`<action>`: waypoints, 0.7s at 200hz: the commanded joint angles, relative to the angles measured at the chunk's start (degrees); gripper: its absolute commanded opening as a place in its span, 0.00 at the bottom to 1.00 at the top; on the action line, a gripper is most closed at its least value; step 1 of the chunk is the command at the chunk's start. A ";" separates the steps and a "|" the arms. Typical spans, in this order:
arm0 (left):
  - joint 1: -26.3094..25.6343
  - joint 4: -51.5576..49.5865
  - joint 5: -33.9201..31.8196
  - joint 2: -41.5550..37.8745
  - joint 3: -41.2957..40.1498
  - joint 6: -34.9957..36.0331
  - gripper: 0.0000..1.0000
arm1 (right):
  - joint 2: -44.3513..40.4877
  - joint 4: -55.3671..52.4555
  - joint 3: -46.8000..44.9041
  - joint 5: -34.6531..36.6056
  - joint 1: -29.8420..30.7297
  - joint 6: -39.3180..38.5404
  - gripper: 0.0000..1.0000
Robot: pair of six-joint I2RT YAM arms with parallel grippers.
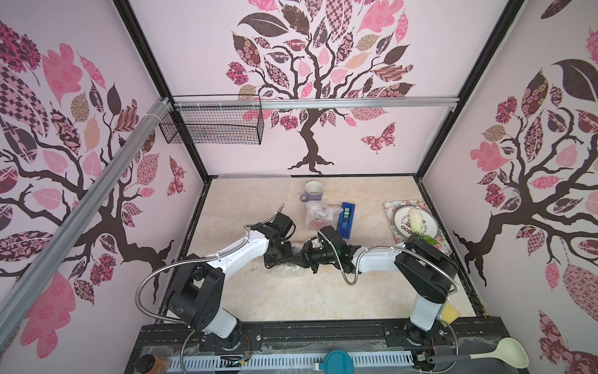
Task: Wrap mugs in bubble wrap
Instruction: Stick the tape on the bubble wrap.
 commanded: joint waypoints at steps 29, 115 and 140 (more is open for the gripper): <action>0.16 5.02 1.12 -3.95 1.96 -4.41 0.00 | 1.51 -3.74 -1.67 2.40 0.64 6.22 0.00; 1.06 5.25 3.57 -5.87 -0.35 -5.70 0.15 | -0.11 -12.08 -0.27 2.83 -1.28 3.32 0.00; 2.36 6.03 7.14 -6.81 -2.15 -6.38 0.23 | 0.35 -13.49 0.30 2.45 -1.42 2.38 0.00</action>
